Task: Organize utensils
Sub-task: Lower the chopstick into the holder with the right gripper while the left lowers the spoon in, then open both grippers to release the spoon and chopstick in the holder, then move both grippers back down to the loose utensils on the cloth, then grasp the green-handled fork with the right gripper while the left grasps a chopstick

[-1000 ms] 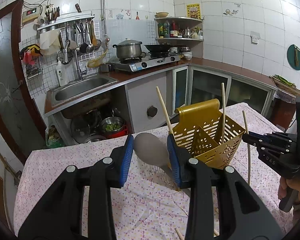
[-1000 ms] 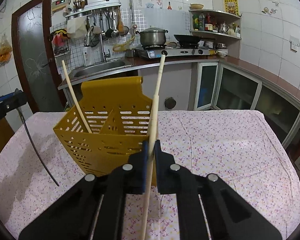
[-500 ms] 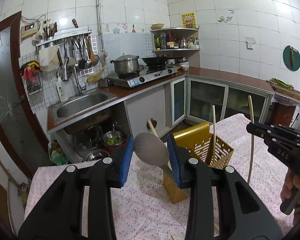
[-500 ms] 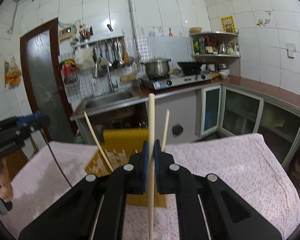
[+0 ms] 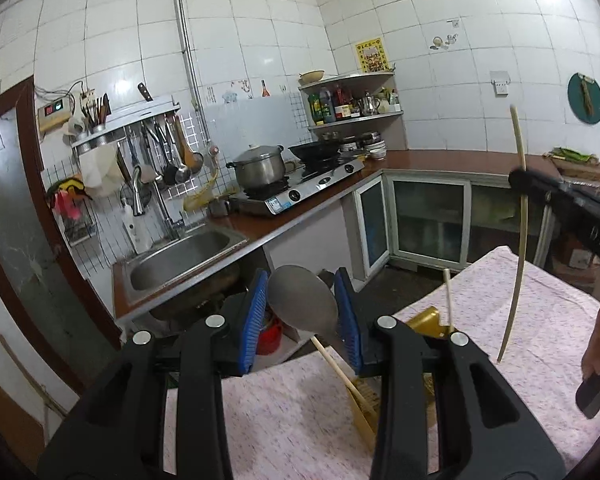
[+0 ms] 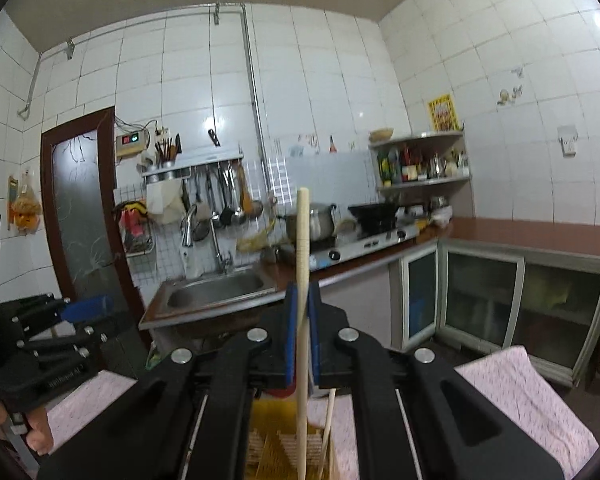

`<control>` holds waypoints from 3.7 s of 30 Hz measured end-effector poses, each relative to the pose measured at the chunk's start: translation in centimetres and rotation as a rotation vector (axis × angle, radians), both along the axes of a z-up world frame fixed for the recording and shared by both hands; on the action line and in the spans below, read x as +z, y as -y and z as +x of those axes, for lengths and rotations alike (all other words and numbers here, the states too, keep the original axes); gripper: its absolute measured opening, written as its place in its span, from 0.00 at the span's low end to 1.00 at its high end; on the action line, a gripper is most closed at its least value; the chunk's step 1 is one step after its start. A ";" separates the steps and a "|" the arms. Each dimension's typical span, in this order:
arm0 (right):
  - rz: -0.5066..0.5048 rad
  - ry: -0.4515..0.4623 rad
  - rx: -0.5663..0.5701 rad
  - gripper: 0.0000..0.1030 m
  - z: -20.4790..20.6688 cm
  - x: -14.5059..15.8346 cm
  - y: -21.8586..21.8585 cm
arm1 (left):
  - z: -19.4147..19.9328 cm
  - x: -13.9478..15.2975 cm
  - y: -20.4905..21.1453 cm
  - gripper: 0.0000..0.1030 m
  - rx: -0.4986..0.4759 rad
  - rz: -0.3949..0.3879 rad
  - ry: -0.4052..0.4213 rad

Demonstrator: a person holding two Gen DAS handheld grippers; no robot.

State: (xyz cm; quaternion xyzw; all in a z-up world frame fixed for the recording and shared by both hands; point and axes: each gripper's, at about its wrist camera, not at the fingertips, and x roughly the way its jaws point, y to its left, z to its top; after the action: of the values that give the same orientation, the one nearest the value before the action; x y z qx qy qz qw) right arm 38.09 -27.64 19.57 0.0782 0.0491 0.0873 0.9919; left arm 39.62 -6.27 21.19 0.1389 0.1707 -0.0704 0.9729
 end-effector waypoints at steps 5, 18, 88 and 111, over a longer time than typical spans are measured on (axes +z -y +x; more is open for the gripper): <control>-0.007 0.013 0.000 0.06 2.3 -1.9 -0.6 | 1.9 -3.6 0.2 0.33 -0.017 -0.010 -0.032; -0.081 -0.122 0.000 0.07 4.2 -9.7 -1.0 | 3.1 -12.0 -1.1 0.33 -0.010 -0.175 -0.132; -0.278 -0.769 0.063 0.32 -10.1 -25.4 -5.5 | -11.4 -26.1 -1.4 0.40 0.133 -0.211 -0.648; -0.264 -0.773 0.062 0.22 -9.1 -25.3 -5.2 | -11.0 -26.1 -1.2 0.09 0.091 -0.219 -0.659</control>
State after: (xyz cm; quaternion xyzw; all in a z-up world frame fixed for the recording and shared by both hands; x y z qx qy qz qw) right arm 28.99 -22.46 -5.74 -0.0242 0.4312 0.0745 0.8988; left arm 28.65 -5.02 -4.86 -0.0041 0.4729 -0.0858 0.8769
